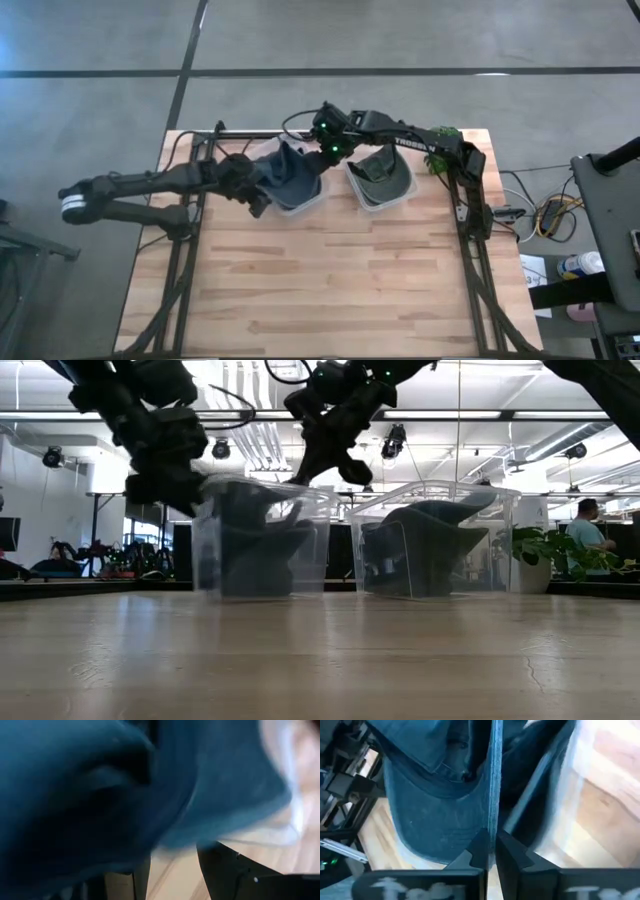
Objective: Pick & Place hat
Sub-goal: Put the blue cap into the left bin
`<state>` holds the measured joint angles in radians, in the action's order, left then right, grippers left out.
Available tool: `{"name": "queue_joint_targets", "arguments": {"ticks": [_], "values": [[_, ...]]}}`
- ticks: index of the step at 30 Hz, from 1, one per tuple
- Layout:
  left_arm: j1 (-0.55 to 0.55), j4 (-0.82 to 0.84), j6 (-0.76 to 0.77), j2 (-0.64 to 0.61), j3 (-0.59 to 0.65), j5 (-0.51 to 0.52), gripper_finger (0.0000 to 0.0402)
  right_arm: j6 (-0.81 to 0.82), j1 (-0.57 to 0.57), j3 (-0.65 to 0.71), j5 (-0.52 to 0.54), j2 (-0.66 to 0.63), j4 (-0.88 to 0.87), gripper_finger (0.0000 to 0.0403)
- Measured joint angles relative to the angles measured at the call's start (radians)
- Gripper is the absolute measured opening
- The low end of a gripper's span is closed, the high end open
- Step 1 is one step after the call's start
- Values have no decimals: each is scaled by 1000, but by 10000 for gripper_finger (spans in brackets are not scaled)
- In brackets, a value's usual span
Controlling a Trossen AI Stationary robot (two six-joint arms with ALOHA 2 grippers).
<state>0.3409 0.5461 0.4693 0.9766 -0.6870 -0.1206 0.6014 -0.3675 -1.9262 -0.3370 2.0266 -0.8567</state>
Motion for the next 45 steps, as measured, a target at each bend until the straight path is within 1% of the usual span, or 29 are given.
{"name": "queue_joint_targets", "arguments": {"ticks": [2,9,12,17,20,23,27,34,37,40,43,45], "values": [[-10,-61,1,9,5,0,153,23,11,-2,-9,0,0,16],[-11,-76,1,54,3,4,153,80,60,17,1,0,-4,15],[-11,-81,0,57,2,3,153,88,68,19,47,0,-8,14],[-10,-66,2,36,-15,13,153,90,68,19,73,0,-28,14],[-10,-4,2,12,-56,15,153,76,69,19,115,0,-73,15],[-9,92,3,-11,-99,18,153,61,70,20,143,0,-118,27],[-9,159,-22,-48,-134,52,153,32,70,21,151,0,-120,54],[-9,157,-10,-77,-212,130,153,-15,69,-1,177,0,-141,95],[-9,155,-51,-57,-216,164,153,-48,67,-38,181,-1,-157,104],[-9,154,-75,-21,-199,165,153,-86,67,-87,191,-4,-201,108],[-9,147,-79,32,-175,160,153,-109,67,-125,233,-5,-246,109],[-9,129,-84,66,-174,160,153,-108,67,-131,233,-5,-241,109]]}}
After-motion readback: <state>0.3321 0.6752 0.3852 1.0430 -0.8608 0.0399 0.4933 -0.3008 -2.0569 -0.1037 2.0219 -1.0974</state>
